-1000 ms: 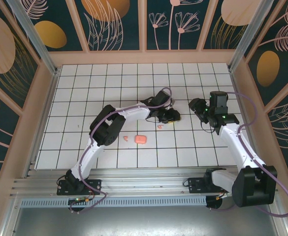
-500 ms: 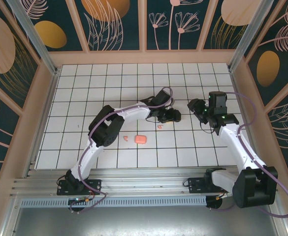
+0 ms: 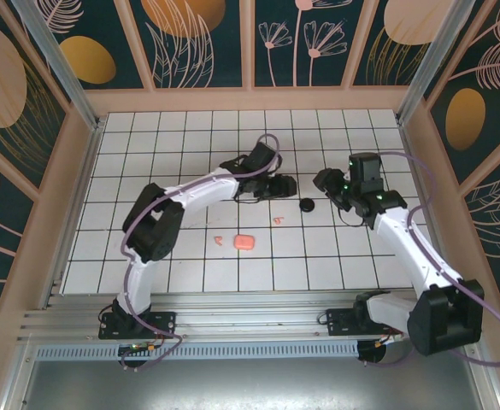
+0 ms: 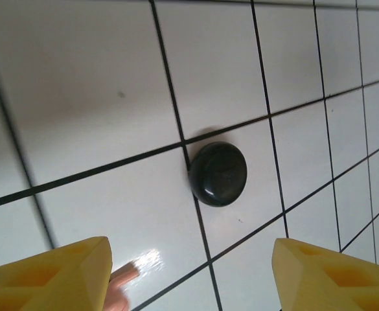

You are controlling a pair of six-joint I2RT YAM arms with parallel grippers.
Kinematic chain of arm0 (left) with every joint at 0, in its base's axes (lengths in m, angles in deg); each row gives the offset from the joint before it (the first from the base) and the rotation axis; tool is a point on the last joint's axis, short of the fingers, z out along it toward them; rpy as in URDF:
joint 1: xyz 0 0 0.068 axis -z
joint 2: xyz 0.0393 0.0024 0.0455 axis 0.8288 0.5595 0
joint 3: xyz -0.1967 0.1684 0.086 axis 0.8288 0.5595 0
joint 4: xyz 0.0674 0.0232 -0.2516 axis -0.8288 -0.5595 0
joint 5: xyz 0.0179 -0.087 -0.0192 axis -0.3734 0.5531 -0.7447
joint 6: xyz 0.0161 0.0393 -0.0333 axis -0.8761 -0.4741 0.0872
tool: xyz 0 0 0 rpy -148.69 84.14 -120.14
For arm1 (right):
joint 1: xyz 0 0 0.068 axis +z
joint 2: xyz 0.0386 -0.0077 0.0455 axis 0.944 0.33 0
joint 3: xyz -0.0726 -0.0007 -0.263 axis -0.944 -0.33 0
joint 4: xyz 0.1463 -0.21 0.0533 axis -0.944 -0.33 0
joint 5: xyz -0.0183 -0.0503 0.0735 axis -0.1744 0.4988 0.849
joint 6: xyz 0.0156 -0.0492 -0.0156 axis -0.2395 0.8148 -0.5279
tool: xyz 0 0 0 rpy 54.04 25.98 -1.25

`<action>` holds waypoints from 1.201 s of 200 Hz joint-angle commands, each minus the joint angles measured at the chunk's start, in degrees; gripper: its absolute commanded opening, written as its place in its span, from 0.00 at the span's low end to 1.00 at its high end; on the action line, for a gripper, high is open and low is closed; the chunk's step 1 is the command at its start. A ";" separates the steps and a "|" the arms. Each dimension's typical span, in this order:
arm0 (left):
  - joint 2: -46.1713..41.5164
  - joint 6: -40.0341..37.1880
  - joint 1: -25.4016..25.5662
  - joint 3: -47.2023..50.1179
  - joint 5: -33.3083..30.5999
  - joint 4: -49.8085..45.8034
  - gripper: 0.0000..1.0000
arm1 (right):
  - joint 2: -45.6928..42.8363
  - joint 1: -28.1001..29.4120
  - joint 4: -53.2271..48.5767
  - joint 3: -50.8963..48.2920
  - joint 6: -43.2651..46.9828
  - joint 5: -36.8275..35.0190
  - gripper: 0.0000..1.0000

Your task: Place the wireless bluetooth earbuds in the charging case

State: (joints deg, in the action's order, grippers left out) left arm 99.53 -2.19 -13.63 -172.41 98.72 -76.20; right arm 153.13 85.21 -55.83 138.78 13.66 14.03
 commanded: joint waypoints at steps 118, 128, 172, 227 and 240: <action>-31.25 -5.78 -9.59 24.74 -8.43 -10.04 0.70 | 7.85 16.51 -3.47 10.51 -8.00 -10.16 0.52; -34.05 -5.18 -9.65 27.47 -7.56 -9.46 0.70 | 7.36 18.48 -1.46 8.79 -9.06 -10.29 0.52; -44.21 -5.12 -9.99 34.02 -11.38 -14.00 0.70 | 7.59 25.73 0.40 6.82 -12.13 -11.05 0.53; -50.31 -6.78 -16.02 41.02 -9.09 -15.41 0.68 | 9.34 33.11 -2.21 10.29 -13.60 -15.67 0.53; -49.13 -7.41 -16.66 41.07 -9.80 -16.88 0.67 | 9.73 33.67 -1.56 10.05 -14.20 -15.73 0.53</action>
State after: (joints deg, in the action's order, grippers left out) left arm 48.63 -7.33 -29.30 -132.19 89.09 -89.47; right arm 161.92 117.43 -57.36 147.07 1.88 2.27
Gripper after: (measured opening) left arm 0.676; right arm 0.528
